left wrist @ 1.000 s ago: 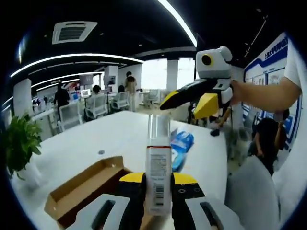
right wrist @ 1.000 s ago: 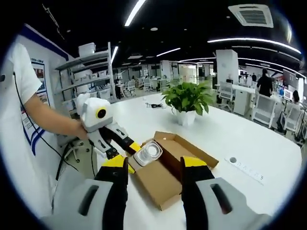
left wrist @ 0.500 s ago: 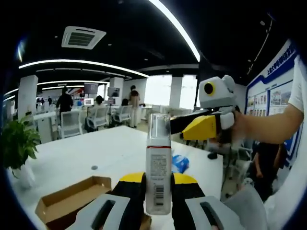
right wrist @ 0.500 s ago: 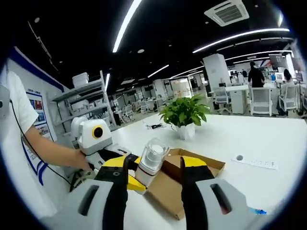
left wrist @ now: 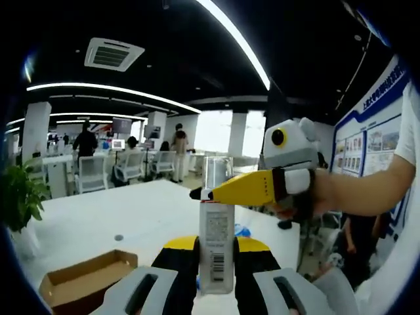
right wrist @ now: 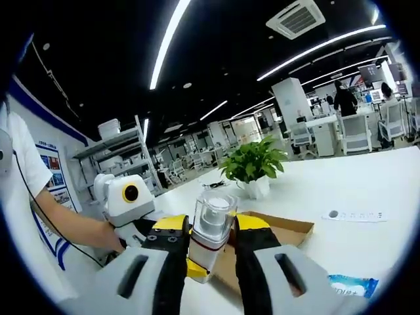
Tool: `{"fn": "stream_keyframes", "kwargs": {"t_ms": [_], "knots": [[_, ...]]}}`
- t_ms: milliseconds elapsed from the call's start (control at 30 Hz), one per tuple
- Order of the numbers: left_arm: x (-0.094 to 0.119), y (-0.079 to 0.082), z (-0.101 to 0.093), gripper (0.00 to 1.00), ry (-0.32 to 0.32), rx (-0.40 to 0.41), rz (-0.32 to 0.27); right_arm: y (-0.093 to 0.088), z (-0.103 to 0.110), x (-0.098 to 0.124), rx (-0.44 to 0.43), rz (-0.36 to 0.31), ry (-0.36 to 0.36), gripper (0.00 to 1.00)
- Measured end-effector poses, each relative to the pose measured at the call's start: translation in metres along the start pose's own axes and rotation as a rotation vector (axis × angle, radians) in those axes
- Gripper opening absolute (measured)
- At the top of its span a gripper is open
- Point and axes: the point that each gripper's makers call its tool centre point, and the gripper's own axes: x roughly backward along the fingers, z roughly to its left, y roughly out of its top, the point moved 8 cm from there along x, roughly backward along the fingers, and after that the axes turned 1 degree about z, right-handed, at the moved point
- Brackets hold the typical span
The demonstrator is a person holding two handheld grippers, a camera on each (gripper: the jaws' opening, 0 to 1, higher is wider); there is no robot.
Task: Operate the shoe box by opening the lid, removing the specified soft item, and placing it in the target area until the item is outside and the box remains undamaged.
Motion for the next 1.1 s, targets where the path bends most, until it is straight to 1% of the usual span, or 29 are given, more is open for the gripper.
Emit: {"fn": "stream_keyframes", "kwargs": {"t_ms": [233,300,400,533,667,933,1100], "knots": [[-0.003,-0.001,-0.003,0.2,-0.003,0.032,-0.013,-0.001,-0.004,-0.001,-0.043,-0.028,0.01,0.22],[-0.004,-0.001,-0.004,0.2,-0.001,0.035,-0.013,-0.002,-0.005,-0.002,-0.07,-0.038,0.02,0.22],[-0.005,-0.001,-0.003,0.2,-0.001,0.033,-0.014,-0.003,-0.005,-0.001,-0.065,-0.054,0.036,0.21],[-0.006,-0.001,-0.001,0.2,0.002,0.028,-0.01,-0.002,-0.006,-0.002,-0.077,-0.063,0.037,0.2],[-0.008,0.0,-0.001,0.2,0.01,0.02,-0.008,-0.002,-0.008,-0.002,-0.087,-0.071,0.033,0.2],[-0.014,0.001,0.002,0.21,0.032,-0.03,-0.004,-0.003,-0.013,0.001,-0.085,-0.091,0.005,0.19],[-0.019,-0.001,0.003,0.21,0.038,-0.038,0.016,-0.004,-0.018,0.003,-0.066,-0.099,-0.016,0.19]]}}
